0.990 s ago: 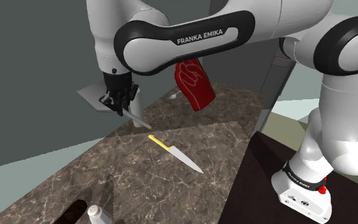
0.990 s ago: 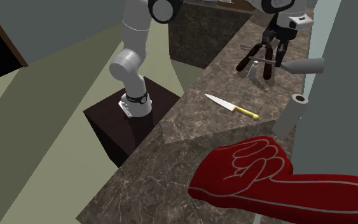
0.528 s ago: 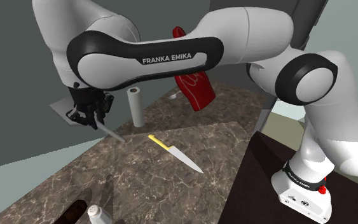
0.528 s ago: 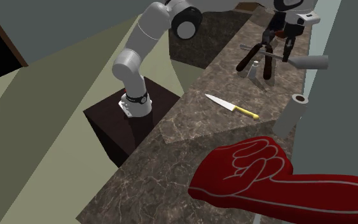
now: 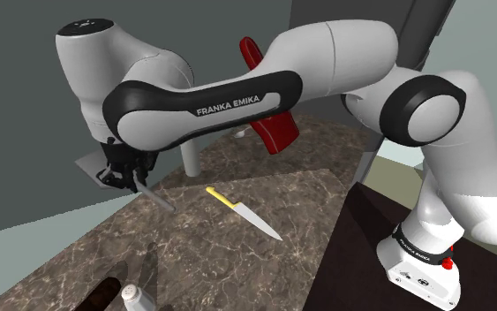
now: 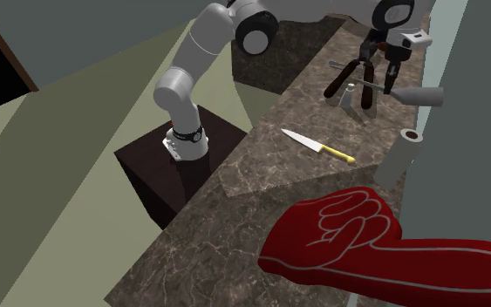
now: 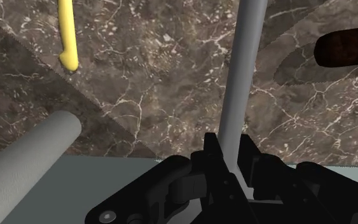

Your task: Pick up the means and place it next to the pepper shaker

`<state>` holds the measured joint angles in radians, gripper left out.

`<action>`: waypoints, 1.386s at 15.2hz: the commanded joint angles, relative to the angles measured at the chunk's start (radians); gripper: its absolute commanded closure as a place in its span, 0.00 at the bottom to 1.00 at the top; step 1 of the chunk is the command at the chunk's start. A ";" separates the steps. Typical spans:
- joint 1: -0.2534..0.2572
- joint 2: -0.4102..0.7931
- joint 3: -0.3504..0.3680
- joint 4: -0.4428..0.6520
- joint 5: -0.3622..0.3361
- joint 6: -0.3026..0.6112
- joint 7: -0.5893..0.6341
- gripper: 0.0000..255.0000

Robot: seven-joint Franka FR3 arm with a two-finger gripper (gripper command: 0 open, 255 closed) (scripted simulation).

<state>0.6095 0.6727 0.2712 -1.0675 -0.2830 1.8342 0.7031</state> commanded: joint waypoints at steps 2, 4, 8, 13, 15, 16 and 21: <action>-0.005 -0.004 0.000 -0.047 -0.002 0.042 0.007 1.00; -0.008 -0.004 -0.001 -0.073 -0.003 0.069 0.011 1.00; -0.013 0.000 -0.003 -0.120 -0.008 0.119 0.020 1.00; -0.016 0.012 -0.007 -0.167 -0.015 0.177 0.031 1.00; -0.017 0.019 -0.008 -0.184 -0.018 0.199 0.035 1.00; -0.017 0.022 -0.009 -0.191 -0.019 0.210 0.037 1.00; -0.017 0.043 -0.015 -0.224 -0.028 0.263 0.048 1.00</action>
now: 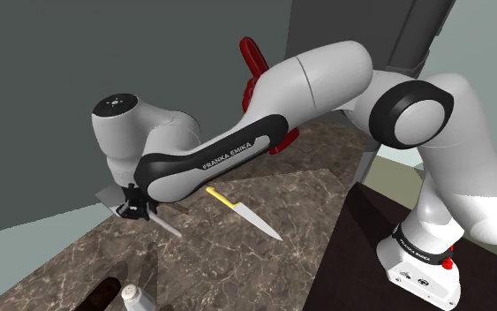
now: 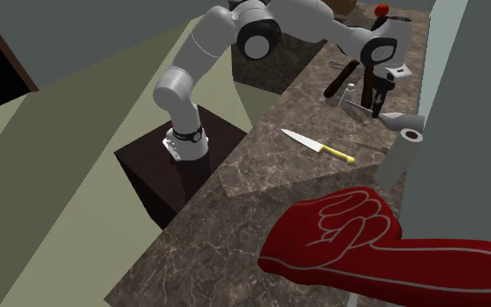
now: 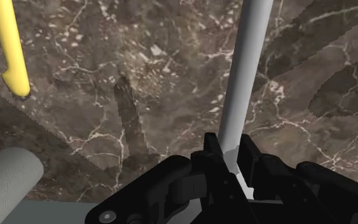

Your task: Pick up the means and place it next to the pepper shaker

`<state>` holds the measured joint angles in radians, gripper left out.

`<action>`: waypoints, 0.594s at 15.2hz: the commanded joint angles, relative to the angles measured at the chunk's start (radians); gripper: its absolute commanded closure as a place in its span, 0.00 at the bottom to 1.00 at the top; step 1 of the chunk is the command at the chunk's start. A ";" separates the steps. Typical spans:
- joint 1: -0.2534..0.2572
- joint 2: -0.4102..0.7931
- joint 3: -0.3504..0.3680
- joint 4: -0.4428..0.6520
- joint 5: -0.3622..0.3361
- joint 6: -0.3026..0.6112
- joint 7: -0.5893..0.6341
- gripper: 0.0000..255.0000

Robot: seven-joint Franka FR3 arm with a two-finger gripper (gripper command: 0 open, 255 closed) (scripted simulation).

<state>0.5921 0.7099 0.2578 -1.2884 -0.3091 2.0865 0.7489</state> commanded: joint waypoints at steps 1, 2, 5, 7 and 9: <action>0.000 0.011 -0.003 -0.009 -0.004 0.020 0.004 1.00; 0.000 0.015 -0.004 -0.014 -0.006 0.030 0.006 1.00; 0.000 0.015 -0.004 -0.014 -0.006 0.030 0.006 1.00; 0.000 0.015 -0.004 -0.014 -0.006 0.030 0.006 1.00; 0.000 0.015 -0.004 -0.014 -0.006 0.030 0.006 1.00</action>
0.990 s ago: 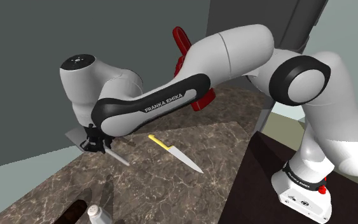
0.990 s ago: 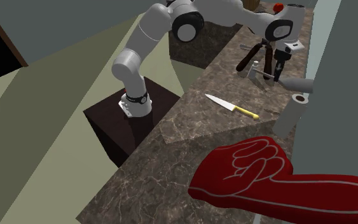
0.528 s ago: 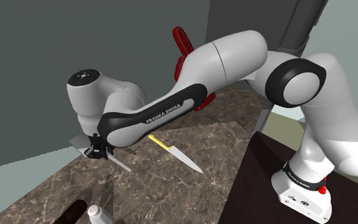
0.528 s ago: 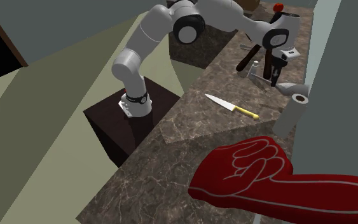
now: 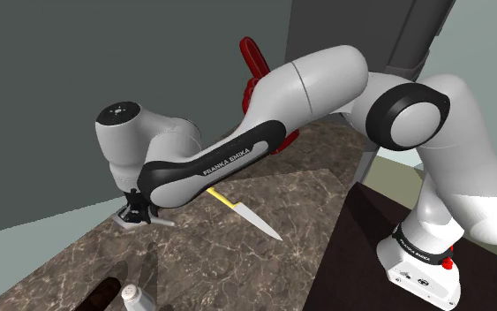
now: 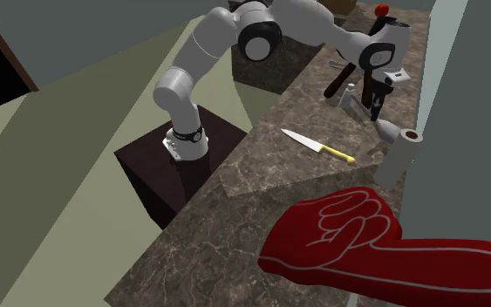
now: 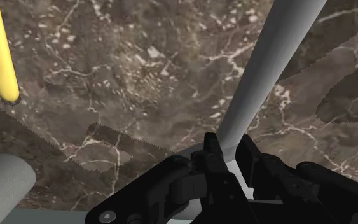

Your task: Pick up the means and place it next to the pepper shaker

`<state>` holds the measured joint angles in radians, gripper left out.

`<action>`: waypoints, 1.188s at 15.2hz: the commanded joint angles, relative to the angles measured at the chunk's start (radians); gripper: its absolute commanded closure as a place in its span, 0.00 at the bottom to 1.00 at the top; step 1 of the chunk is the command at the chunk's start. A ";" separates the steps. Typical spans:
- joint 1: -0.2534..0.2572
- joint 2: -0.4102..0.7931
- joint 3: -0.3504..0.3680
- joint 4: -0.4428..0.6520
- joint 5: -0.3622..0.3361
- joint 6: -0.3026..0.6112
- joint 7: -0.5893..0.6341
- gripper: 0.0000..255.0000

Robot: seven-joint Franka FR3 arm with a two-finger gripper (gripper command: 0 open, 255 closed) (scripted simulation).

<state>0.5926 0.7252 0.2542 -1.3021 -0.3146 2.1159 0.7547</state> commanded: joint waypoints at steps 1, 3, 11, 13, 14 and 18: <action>0.000 0.000 0.000 0.000 0.000 0.000 0.000 0.00; 0.000 0.000 0.000 0.001 0.000 0.000 0.000 0.00; 0.000 -0.065 0.013 0.019 0.017 -0.082 -0.009 0.00; 0.000 -0.064 0.013 0.019 0.017 -0.082 -0.009 0.00; 0.000 -0.064 0.013 0.019 0.017 -0.082 -0.009 0.00; 0.000 -0.064 0.013 0.019 0.017 -0.082 -0.009 0.00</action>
